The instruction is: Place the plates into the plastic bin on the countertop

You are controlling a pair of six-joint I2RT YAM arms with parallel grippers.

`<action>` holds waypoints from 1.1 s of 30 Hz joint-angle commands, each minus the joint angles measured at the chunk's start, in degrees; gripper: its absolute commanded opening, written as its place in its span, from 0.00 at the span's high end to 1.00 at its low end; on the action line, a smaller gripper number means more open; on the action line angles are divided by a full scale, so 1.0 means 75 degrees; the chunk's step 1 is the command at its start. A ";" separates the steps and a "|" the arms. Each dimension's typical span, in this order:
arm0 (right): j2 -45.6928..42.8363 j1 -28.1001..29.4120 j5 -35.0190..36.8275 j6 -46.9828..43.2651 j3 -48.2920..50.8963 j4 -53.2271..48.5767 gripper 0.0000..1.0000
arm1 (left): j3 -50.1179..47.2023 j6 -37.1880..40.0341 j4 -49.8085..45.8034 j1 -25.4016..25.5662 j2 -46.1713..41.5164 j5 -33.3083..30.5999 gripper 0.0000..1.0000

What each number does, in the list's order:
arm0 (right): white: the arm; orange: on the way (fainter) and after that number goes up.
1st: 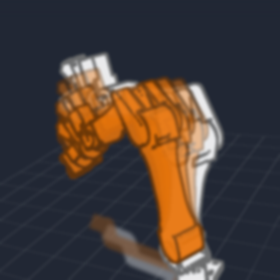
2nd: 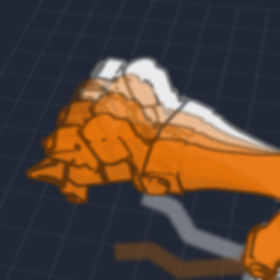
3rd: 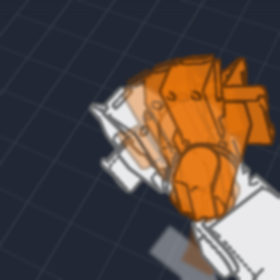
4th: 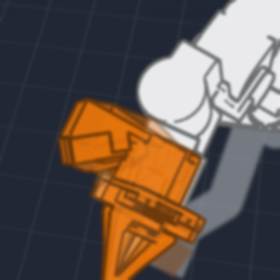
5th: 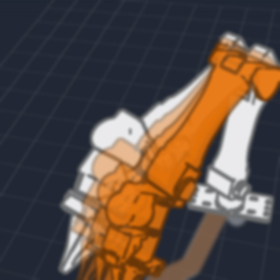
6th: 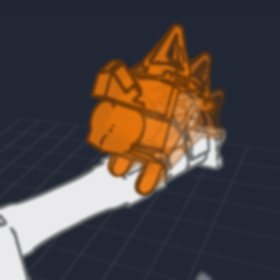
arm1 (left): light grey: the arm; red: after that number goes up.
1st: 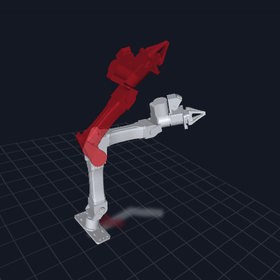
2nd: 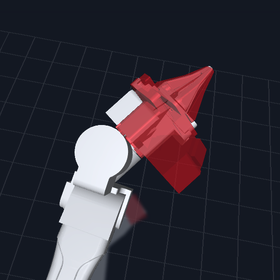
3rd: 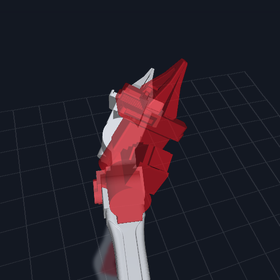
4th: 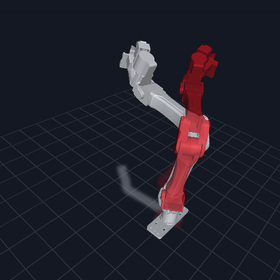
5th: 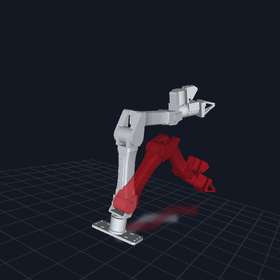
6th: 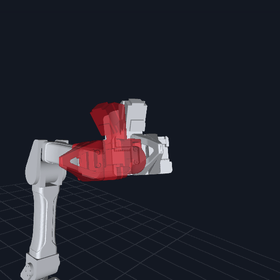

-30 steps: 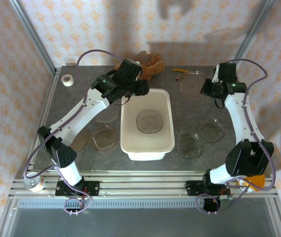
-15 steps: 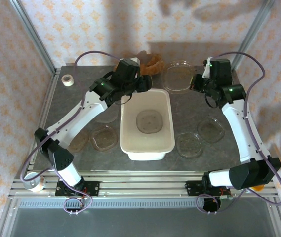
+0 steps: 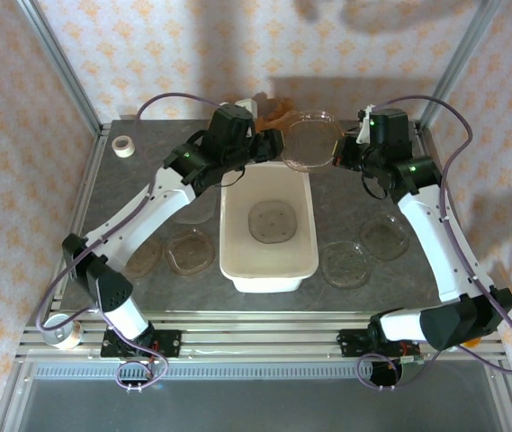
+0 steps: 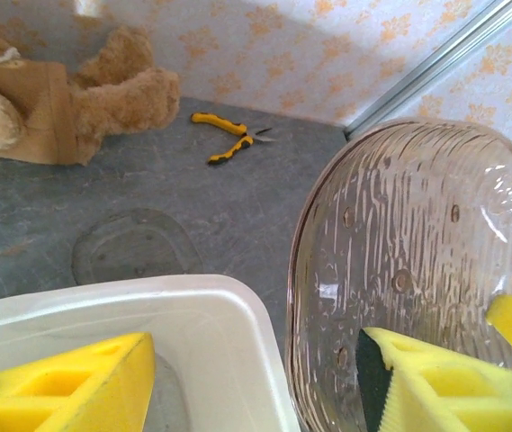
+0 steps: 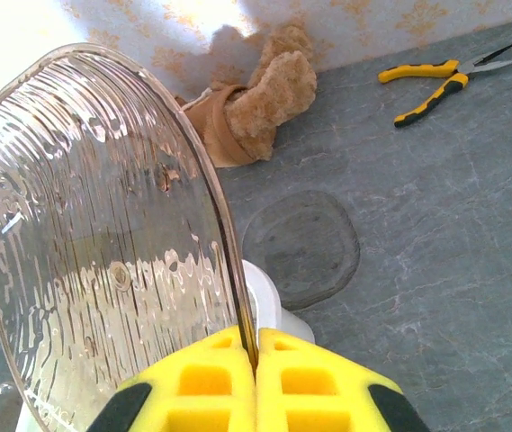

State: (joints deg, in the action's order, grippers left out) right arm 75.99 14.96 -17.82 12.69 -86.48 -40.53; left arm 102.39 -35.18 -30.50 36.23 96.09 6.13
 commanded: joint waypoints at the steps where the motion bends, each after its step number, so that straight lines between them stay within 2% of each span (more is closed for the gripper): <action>1: -0.0261 0.0049 -0.0081 0.0148 0.0065 0.0331 0.99 | 0.0253 -0.0202 0.0129 -0.0013 0.0309 0.0268 0.40; 10: -0.0265 0.0065 -0.0392 0.0017 0.0019 0.0166 1.00 | 0.0474 -0.0173 -0.0081 -0.0002 0.0600 0.0284 0.46; 18: -0.0198 0.0121 -0.0558 -0.0087 0.0071 0.0029 1.00 | 0.0621 -0.0246 -0.0197 0.0009 0.0780 0.0354 0.69; 29: -0.0125 0.0135 -0.0642 -0.0295 0.0115 -0.0030 0.99 | 0.0821 -0.0185 -0.0350 0.0059 0.0910 0.0398 0.93; 33: -0.0103 0.0135 -0.0671 -0.0313 0.0135 -0.0030 0.90 | 0.0844 -0.0126 -0.0388 0.0068 0.0893 0.0425 0.98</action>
State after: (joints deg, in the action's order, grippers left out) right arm 75.68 15.44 -21.23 11.68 -85.97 -40.49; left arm 107.33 -37.04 -31.64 36.38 101.78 9.89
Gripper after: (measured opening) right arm 0.091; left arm 0.051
